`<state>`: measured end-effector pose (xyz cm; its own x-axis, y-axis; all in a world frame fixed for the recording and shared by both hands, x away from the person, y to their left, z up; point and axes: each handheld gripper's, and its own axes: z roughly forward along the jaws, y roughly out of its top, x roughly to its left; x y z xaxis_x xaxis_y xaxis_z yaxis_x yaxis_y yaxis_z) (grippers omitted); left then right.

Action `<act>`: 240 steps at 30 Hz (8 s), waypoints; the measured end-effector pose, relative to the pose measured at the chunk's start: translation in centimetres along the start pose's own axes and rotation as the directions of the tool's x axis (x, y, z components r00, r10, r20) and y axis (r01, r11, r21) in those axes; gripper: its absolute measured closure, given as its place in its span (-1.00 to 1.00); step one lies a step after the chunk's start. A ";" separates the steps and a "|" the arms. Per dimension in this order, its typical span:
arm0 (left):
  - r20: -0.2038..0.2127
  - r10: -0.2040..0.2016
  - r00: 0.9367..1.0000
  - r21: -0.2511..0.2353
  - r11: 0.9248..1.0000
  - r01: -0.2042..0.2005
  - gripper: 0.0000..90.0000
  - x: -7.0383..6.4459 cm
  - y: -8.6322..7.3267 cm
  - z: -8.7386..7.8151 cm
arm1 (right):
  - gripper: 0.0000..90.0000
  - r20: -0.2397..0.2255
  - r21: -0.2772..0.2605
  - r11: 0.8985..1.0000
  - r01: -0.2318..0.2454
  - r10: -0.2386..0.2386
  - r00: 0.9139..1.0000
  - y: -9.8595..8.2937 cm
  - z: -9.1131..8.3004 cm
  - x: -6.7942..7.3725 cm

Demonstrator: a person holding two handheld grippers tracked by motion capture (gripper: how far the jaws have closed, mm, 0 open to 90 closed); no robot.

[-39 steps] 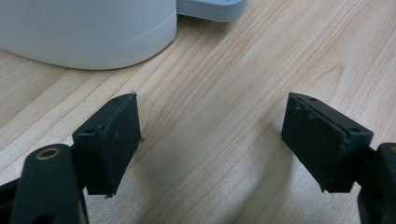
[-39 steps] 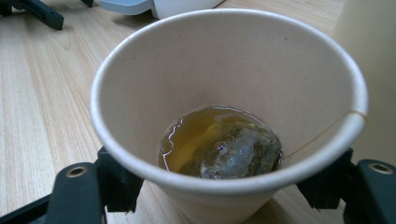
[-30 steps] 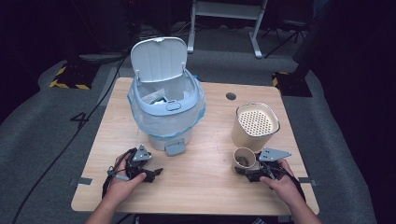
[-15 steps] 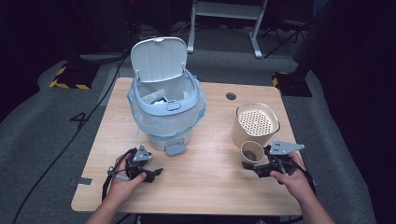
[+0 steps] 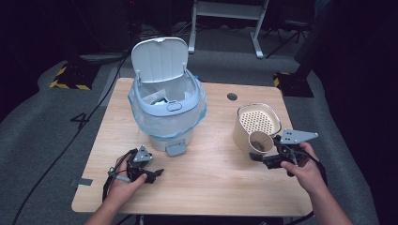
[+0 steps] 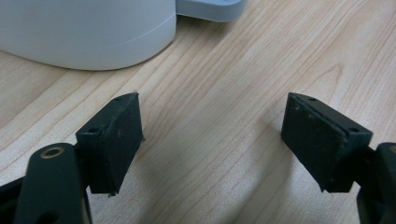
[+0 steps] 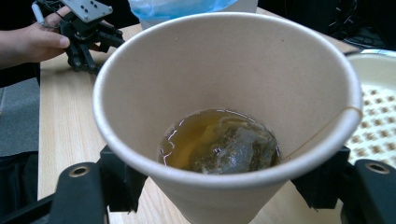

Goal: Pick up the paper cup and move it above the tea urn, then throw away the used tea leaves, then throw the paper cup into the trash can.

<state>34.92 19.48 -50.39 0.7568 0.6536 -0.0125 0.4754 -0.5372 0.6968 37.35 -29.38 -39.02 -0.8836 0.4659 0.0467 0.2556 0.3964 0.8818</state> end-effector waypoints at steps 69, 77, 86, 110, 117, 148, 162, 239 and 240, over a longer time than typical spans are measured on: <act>-0.001 -0.009 1.000 0.000 1.000 0.009 -0.54 0.3 0.4 0.3 | -0.33 0.360 0.131 0.984 0.119 -0.159 0.919 5.1 0.1 -10.9; -0.001 -0.009 1.000 0.000 1.000 0.009 -0.54 0.3 0.4 0.3 | -0.32 0.449 0.363 0.868 0.340 -0.482 0.752 5.8 0.1 -9.0; -0.002 -0.008 1.000 0.000 1.000 0.008 -0.54 0.3 0.4 0.3 | -0.33 0.372 0.677 0.538 0.502 -0.839 0.398 6.6 0.4 -7.1; -0.001 -0.009 1.000 0.000 1.000 0.009 -0.54 0.3 0.4 0.3 | -0.33 -0.206 0.901 -0.339 0.271 -0.883 -0.422 6.0 2.5 -4.7; -0.001 -0.009 1.000 0.000 1.000 0.009 -0.54 0.3 0.4 0.3 | -0.33 -0.220 0.894 -0.363 0.264 -0.867 -0.448 6.2 2.7 -4.4; -0.002 -0.009 1.000 0.000 1.000 0.009 -0.54 0.3 0.4 0.3 | -0.36 0.557 0.396 0.831 0.391 -0.556 0.617 7.3 -1.3 -7.4; -0.002 -0.009 1.000 0.000 1.000 0.009 -0.54 0.3 0.4 0.3 | -0.36 0.397 0.052 0.999 0.010 -0.030 0.917 6.2 -2.5 -9.1; -0.002 -0.009 1.000 0.000 1.000 0.009 -0.53 0.2 0.3 0.4 | -0.36 -0.039 -0.119 0.988 0.096 -0.101 0.994 23.2 9.2 -1.7; -0.002 -0.009 1.000 0.000 1.000 0.009 -0.53 0.2 0.3 0.4 | -0.36 -0.043 -0.128 0.988 0.089 -0.096 0.995 23.3 9.5 -1.6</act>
<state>35.42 19.27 -50.41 0.7515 0.6595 -0.0177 0.4824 -0.5308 0.6968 48.43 -13.37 -22.99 -0.9199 0.3917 -0.0179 0.1231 0.3317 0.9353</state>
